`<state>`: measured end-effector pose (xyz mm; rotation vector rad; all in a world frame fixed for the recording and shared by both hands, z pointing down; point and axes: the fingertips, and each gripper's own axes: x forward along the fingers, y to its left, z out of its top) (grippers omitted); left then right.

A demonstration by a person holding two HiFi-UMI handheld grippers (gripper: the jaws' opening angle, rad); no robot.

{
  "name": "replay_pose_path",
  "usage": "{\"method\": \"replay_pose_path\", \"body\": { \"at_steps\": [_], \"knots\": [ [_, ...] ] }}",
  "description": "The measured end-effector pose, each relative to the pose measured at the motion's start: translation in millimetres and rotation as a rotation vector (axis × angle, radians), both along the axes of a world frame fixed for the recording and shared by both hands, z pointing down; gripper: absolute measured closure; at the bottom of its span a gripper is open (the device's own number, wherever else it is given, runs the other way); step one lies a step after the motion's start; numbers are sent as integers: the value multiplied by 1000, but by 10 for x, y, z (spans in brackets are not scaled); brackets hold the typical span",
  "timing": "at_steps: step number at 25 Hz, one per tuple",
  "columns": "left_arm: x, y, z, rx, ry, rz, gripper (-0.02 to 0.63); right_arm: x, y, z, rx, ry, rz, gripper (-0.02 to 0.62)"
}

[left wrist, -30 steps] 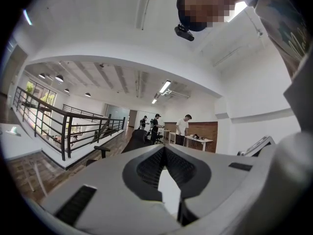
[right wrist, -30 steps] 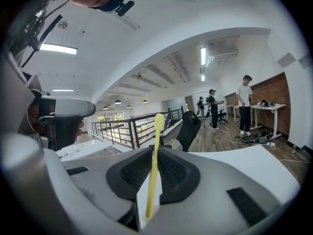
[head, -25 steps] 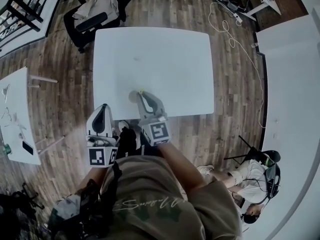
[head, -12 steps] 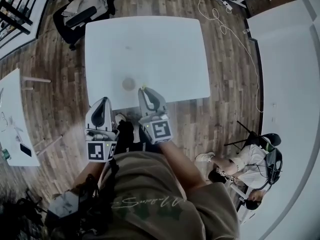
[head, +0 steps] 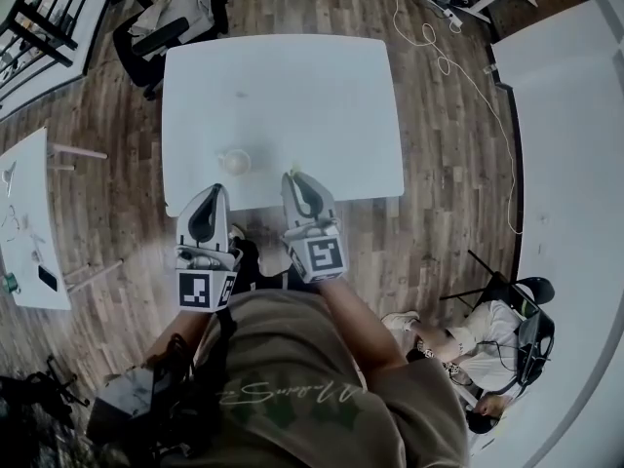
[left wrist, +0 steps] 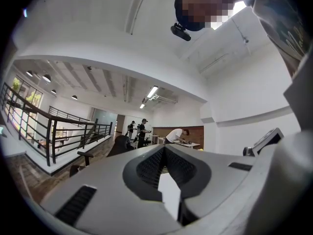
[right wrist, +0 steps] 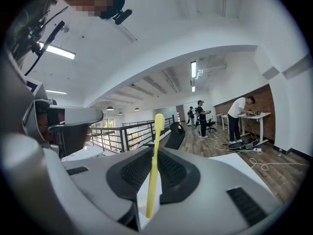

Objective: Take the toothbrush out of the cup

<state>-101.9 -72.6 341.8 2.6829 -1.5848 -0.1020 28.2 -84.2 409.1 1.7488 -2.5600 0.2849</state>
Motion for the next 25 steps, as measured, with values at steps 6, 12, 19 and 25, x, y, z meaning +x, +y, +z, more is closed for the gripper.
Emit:
{"method": "replay_pose_path", "body": {
  "at_steps": [6,12,19,25],
  "knots": [
    [935,171,-44,17,-19,-61,595,808,50,13,18,-54,-64,563],
    [1522,266,-26,16,-7,-142,595,1385,69,-29,24,-42,-146,563],
    [1907,127,-44,36,-22,-115,595,1876,33,80,23,-41,-92,563],
    [2049,34,125,50,-22,-120,595,2051,118,488,-43,-19,-93,563]
  ]
}}
